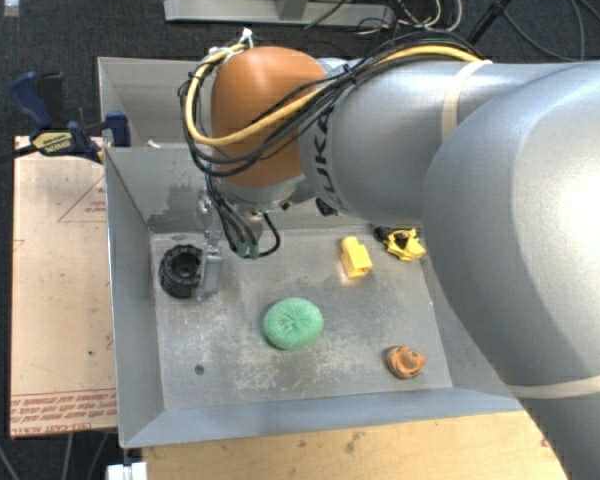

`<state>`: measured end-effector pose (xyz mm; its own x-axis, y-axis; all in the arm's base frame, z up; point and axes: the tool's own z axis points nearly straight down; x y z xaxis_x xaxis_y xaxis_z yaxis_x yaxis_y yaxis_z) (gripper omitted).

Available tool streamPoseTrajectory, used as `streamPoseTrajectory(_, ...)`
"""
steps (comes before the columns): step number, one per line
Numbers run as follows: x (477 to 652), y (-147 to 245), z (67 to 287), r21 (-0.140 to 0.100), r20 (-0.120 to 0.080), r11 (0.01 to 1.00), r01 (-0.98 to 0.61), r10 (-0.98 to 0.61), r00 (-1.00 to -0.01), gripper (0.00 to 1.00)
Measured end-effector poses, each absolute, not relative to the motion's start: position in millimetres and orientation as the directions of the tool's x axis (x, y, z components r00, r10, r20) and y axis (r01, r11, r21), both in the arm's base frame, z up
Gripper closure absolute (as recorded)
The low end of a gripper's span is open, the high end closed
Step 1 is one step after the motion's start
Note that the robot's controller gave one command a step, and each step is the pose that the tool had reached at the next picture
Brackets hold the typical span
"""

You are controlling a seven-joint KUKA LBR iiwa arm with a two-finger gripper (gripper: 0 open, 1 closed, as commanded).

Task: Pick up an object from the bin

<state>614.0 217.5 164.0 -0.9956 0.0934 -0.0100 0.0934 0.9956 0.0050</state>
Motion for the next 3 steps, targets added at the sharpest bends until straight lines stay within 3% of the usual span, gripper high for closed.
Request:
streamPoseTrajectory(1,614.7,220,148,0.004,-0.005,0.995,0.100,0.100,-0.995,0.00)
streamPoseTrajectory(2,628.5,215,167,-0.002,0.009,1.000,0.021,0.021,-1.000,0.00)
streamPoseTrajectory(3,633.0,228,164,0.005,-0.020,0.999,-0.045,-0.045,-0.999,0.00)
